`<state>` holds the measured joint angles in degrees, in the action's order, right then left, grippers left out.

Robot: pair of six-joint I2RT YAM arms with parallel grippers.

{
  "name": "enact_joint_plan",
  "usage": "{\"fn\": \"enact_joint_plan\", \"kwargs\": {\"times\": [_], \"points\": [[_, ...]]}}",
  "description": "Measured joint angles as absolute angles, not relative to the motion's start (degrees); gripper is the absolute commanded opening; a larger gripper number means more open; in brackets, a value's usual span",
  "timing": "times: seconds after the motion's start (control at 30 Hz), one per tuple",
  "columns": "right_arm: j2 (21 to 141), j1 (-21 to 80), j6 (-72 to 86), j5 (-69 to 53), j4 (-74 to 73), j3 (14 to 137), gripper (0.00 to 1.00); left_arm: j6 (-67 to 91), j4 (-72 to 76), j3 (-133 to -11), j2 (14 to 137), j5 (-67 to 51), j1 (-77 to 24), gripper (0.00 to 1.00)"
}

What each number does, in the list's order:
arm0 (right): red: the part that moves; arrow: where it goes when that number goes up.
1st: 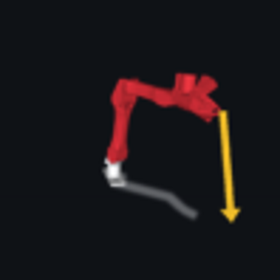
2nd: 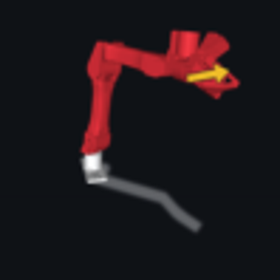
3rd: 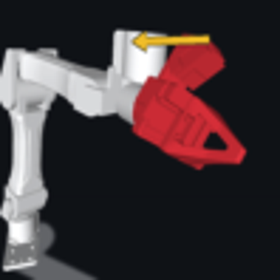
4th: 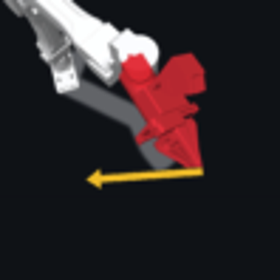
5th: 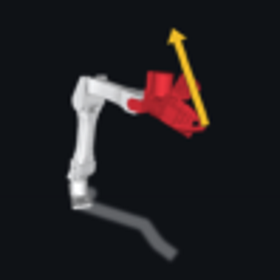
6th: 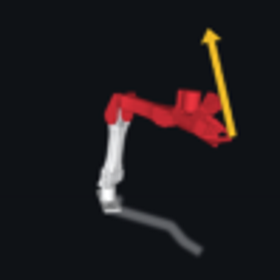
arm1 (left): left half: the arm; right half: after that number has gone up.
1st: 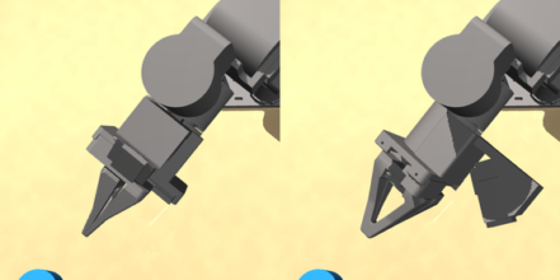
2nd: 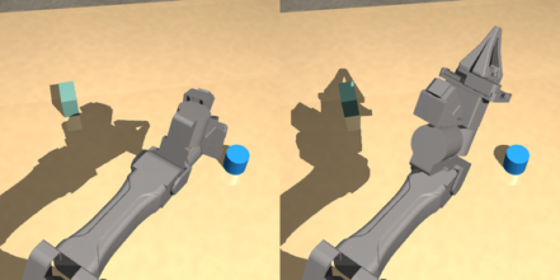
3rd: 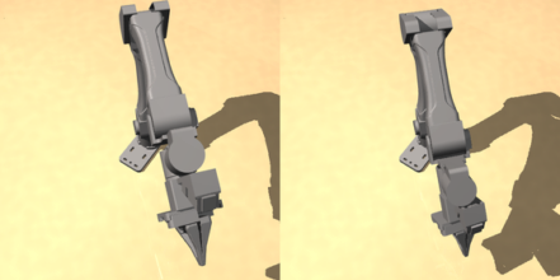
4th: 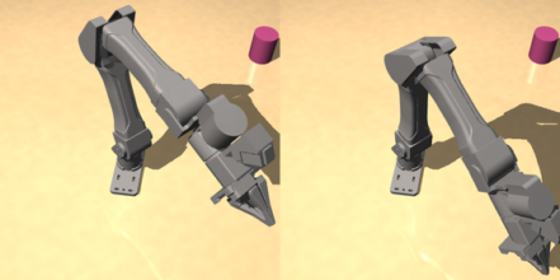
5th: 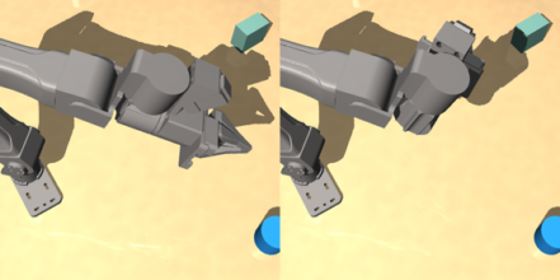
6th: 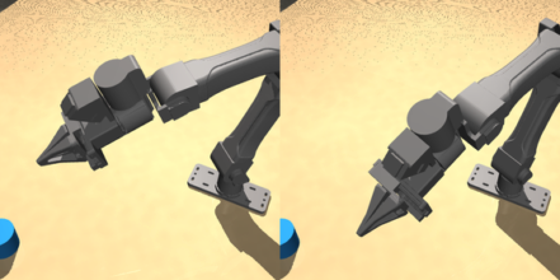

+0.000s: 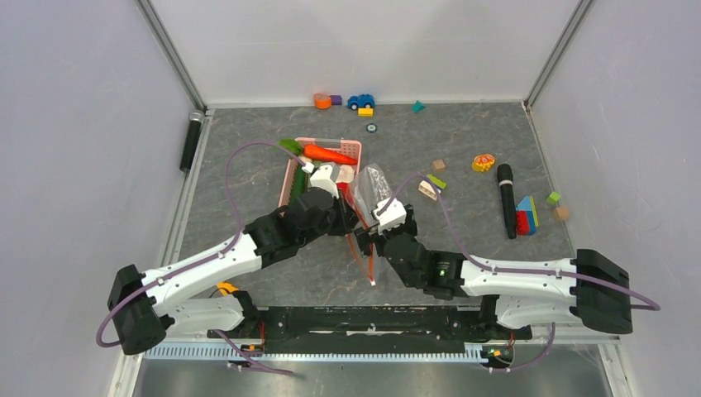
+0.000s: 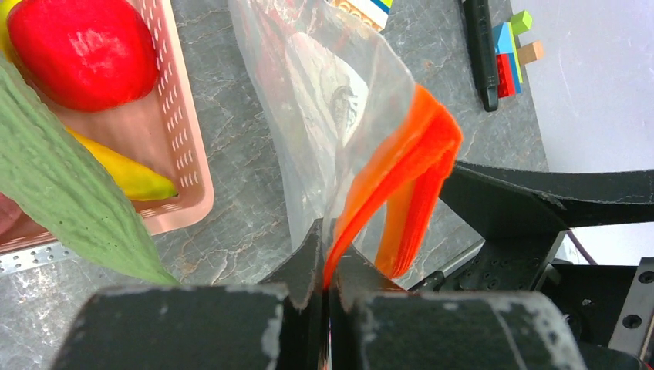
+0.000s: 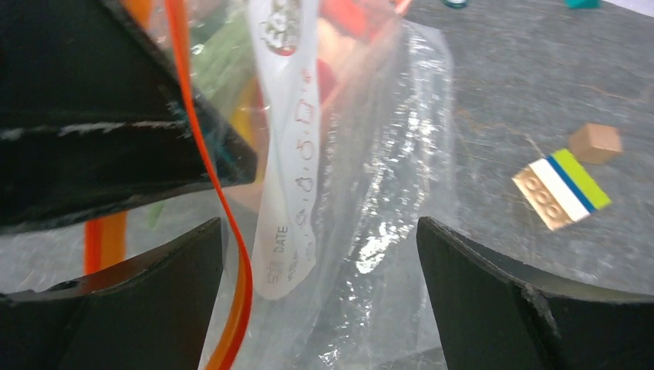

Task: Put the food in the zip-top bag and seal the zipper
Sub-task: Open the zipper of the food storage bag.

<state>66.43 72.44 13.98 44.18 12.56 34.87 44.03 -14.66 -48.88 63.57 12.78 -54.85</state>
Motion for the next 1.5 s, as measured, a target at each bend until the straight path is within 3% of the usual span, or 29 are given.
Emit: {"fn": "enact_joint_plan", "kwargs": {"times": [0.23, 0.47, 0.7, 0.8, 1.07, 1.23, 1.37, 1.43, 1.5], "points": [[68.73, 73.28, 23.0, 58.87, 3.4, 38.59, 0.88, 45.6, -15.05, -48.36, 60.95, 14.39, -55.09, 0.02], [62.28, 72.66, 28.12, 65.21, -1.41, 35.38, 0.45, 45.78, -17.32, -47.88, 58.76, 16.47, -55.16, 0.05], [54.5, 69.84, 31.73, 64.01, -3.44, 31.27, 0.19, 45.76, -19.14, -47.4, 60.05, 16.93, -55.72, 0.07], [50.76, 68.69, 33.74, 61.58, -6.66, 31.11, 0.0, 45.84, -20.82, -47.42, 61.34, 18.72, -56.38, 0.1], [39.09, 67.35, 34.89, 52.77, -15.44, 31.48, 0.0, 47.51, -20.29, -50.85, 65.67, 21.41, -57.36, 0.18], [34.94, 66.08, 32.95, 48.56, -20.4, 32.64, 0.0, 45.47, -18.11, -55.44, 74.83, 19.33, -56.93, 0.07], [34.61, 65.73, 36.27, 49.43, -27.75, 32.67, 0.0, 42.52, -17.43, -63.94, 88.03, 14.11, -55.92, 0.07], [34.68, 65.69, 39.51, 51.29, -31.38, 32.67, 0.02, 41.5, -16.95, -67.61, 93.54, 10.94, -55.68, 0.19], [34.81, 65.56, 42.61, 53.6, -33.65, 32.64, 0.05, 40.42, -16.45, -69.84, 97.14, 8.05, -55.61, 0.51]]}}
